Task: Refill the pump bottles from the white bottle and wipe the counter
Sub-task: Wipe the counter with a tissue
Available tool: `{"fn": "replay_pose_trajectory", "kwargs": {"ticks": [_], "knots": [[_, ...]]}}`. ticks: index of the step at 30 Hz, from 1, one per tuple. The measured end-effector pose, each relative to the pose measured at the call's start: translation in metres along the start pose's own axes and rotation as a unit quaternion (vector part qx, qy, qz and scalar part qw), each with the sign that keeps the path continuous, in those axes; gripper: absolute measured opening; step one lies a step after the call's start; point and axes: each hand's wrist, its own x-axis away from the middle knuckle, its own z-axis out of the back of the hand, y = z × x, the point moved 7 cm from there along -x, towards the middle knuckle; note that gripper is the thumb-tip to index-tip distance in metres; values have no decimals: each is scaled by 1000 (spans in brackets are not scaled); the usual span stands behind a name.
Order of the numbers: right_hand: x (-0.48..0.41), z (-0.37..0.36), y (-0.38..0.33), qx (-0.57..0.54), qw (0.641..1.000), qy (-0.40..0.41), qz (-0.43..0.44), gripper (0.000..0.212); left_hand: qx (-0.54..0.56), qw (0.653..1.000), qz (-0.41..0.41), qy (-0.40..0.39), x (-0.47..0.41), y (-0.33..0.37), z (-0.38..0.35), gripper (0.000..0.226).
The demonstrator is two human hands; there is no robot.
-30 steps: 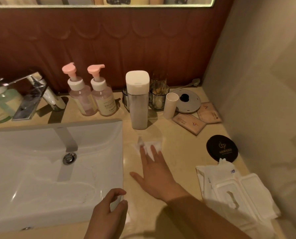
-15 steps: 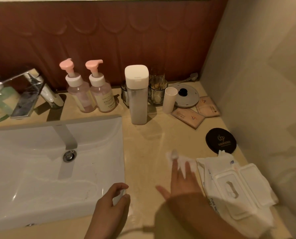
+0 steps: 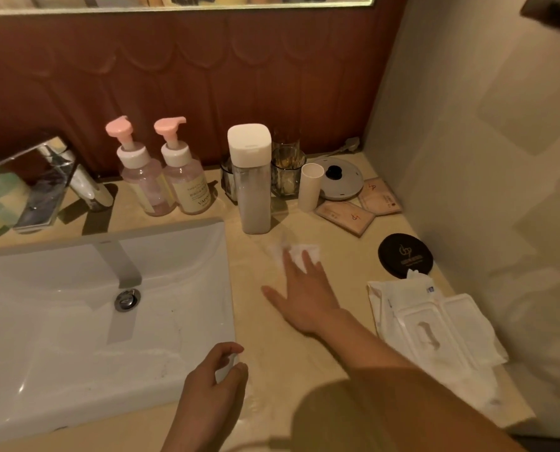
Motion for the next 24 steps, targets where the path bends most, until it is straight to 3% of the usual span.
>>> {"fn": "replay_pose_trajectory", "kwargs": {"ticks": [4, 7, 9, 13, 17, 21, 24], "knots": [[55, -29, -36, -15, 998, 0, 66, 86, 5, 1000, 0, 8, 1, 4, 2, 20], [93, -37, -34, -5, 997, 20, 78, 75, -8, 1000, -13, -2, 0, 5, 2, 19], [116, -36, -20, 21, 997, 52, 47, 72, -13, 1000, -17, -10, 0, 5, 2, 19], [136, -36, 22, 13, 998, 36, -51, 72, -24, 999, -29, -29, 1, 3, 4, 21], [121, -26, 45, -22, 995, 28, -90, 75, -30, 998, -38, -45, 1, 3, 3, 23], [91, -22, 34, -48, 989, 40, -137, 76, -29, 997, -41, -56, 3, 2, 4, 22], [79, -25, 4, -39, 991, 45, -123, 77, -20, 996, -47, -73, 4, 1, 4, 21]]}}
